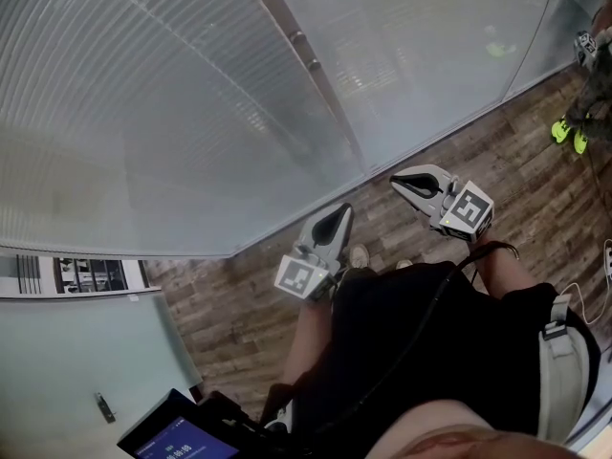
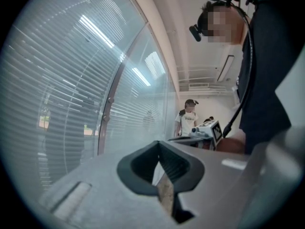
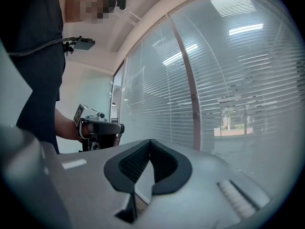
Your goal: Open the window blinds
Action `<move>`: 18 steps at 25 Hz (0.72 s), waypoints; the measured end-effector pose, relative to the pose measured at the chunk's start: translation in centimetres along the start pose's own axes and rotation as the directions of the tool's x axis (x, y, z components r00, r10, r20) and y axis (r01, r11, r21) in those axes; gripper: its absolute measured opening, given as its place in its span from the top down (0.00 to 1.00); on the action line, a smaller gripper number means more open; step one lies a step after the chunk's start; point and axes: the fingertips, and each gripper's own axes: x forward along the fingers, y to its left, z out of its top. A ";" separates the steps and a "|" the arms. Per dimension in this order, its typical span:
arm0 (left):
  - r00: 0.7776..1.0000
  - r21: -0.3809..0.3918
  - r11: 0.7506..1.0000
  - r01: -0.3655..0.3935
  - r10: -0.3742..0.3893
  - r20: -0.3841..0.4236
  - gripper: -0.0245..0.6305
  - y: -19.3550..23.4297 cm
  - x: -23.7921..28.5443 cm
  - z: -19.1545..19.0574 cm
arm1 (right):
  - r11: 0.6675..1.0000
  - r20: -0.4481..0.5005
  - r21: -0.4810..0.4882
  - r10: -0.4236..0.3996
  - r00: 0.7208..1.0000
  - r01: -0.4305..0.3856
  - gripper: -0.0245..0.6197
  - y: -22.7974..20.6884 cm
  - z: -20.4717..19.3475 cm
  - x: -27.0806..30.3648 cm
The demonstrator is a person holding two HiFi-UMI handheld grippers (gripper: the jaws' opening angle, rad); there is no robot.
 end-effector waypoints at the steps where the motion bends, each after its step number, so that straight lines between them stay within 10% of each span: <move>1: 1.000 0.001 1.000 0.003 -0.003 0.002 0.96 0.2 -0.1 0.2 | 1.000 0.000 0.000 -0.001 1.000 0.001 0.95 0.1 0.2 0.3; 18: 0.995 -0.008 0.995 0.101 -0.102 -0.020 0.96 8.7 1.2 2.5 | 0.994 0.007 0.005 -0.105 0.994 0.105 0.95 -3.8 2.5 7.1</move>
